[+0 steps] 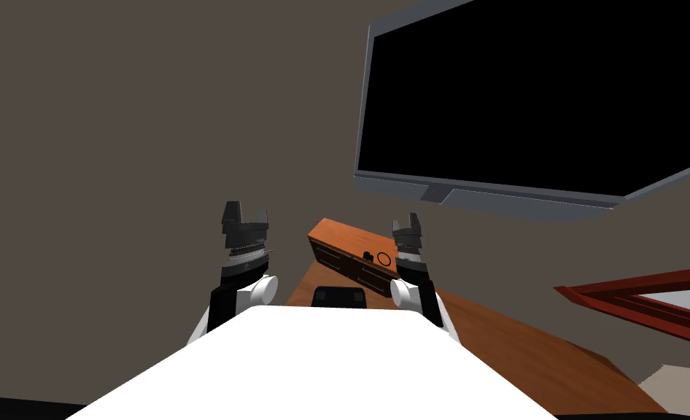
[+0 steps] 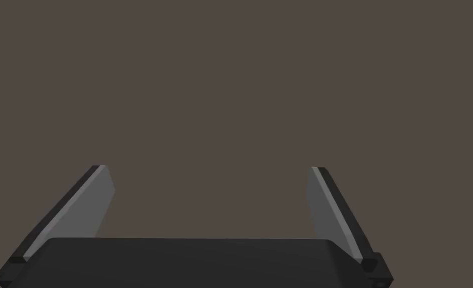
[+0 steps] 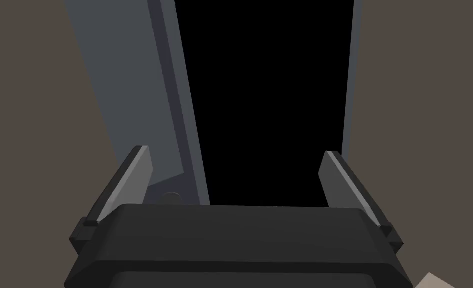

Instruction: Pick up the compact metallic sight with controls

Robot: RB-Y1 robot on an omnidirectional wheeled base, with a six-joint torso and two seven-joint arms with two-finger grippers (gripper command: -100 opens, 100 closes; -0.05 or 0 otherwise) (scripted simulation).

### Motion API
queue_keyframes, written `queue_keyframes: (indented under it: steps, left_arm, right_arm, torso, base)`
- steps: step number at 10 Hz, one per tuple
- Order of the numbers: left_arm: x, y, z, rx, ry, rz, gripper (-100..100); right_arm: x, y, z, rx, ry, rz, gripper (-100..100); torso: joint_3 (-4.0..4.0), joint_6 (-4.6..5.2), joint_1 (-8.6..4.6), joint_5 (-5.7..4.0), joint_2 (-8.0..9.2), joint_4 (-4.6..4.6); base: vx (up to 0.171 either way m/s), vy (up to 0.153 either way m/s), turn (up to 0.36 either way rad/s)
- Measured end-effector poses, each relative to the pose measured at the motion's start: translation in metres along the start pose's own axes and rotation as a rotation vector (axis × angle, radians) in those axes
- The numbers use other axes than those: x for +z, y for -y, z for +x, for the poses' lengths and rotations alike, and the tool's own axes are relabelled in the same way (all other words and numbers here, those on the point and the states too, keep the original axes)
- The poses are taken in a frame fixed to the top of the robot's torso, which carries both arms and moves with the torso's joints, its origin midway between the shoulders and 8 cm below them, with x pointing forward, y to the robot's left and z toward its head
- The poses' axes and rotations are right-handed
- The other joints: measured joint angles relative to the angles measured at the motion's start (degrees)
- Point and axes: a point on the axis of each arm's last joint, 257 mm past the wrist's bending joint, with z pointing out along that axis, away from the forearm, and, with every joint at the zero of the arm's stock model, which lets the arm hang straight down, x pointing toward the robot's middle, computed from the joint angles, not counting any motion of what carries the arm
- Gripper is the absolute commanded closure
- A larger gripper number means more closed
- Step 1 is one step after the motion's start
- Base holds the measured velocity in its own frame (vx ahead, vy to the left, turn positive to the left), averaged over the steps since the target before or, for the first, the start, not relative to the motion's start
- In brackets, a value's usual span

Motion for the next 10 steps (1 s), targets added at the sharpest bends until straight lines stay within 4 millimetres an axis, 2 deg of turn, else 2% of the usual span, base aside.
queue_keyframes:
  steps: [3, 5, 7, 10]
  left_arm:
    - [0.000, 0.000, 0.000, 0.000, 0.000, 0.000, 0]
    - [0.000, 0.000, 0.000, 0.000, 0.000, 0.000, 0]
    - [0.000, 0.000, 0.000, 0.000, 0.000, 0.000, 0]
    - [0.000, 0.000, 0.000, 0.000, 0.000, 0.000, 0]
  right_arm:
    - [-0.002, 0.010, 0.011, -0.055, -0.068, 0.015, -100]
    - [-0.004, 0.023, 0.023, -0.110, -0.127, 0.031, -100]
    - [-0.006, 0.042, 0.037, -0.175, -0.196, 0.054, -100]
    - [-0.021, 0.079, 0.059, -0.290, -0.320, 0.085, -100]
  torso:
    - [0.13, 0.00, -0.29, -0.06, 0.23, 0.05]
    - [0.22, 0.00, -0.42, -0.09, 0.38, 0.08]
    - [0.23, 0.00, -0.50, -0.11, 0.40, 0.09]
    - [0.31, 0.00, -0.58, -0.13, 0.55, 0.12]
  base:
    - [-0.068, -0.070, -0.022]
    - [-0.103, -0.106, -0.016]
    - [-0.112, -0.135, -0.005]
    - [-0.135, -0.140, 0.020]
